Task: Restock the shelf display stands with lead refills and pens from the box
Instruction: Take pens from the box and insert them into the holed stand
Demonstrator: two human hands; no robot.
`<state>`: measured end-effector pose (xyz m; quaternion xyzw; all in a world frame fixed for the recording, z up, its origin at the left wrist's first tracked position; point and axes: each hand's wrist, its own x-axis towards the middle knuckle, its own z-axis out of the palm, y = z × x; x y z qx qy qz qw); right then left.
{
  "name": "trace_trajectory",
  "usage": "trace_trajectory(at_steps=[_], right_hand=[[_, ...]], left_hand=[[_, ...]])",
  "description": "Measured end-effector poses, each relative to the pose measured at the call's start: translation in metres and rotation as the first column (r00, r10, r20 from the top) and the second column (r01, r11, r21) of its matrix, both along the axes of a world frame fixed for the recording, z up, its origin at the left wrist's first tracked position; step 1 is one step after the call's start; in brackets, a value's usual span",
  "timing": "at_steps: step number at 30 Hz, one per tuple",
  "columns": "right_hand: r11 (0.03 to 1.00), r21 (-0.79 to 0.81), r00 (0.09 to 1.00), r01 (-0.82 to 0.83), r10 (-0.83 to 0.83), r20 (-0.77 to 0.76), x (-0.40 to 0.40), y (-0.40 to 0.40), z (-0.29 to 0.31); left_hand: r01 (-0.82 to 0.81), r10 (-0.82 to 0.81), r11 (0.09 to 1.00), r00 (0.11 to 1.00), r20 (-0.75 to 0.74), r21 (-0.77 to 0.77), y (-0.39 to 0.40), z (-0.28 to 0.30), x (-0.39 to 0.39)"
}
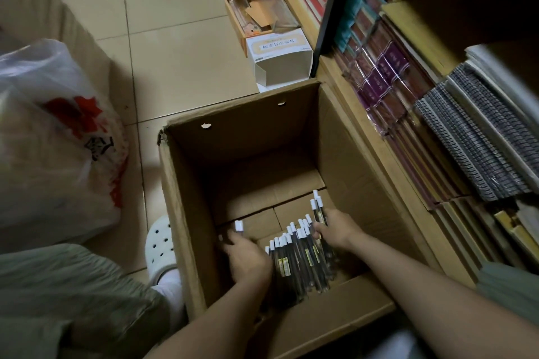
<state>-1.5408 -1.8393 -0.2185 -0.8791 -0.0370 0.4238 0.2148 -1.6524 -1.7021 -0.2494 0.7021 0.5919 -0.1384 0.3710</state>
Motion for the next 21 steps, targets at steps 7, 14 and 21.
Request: trace_trajectory(at_steps=[7,14,21], right_hand=[[1.000,0.010,0.999,0.006,-0.006,-0.049,-0.011,-0.005,-0.011],[0.993,0.017,0.993,0.116,-0.115,-0.031,-0.001,-0.007,-0.017],[0.995,-0.014,0.993,0.101,-0.101,-0.056,-0.002,-0.005,-0.026]], left_hand=[[0.070,-0.070,0.998,0.997,0.026,-0.006,-0.016,-0.002,-0.009],[0.053,-0.056,0.989,0.998,-0.021,-0.140,-0.015,-0.014,-0.031],[0.215,-0.219,0.974,0.975,-0.037,-0.077,-0.029,-0.025,-0.031]])
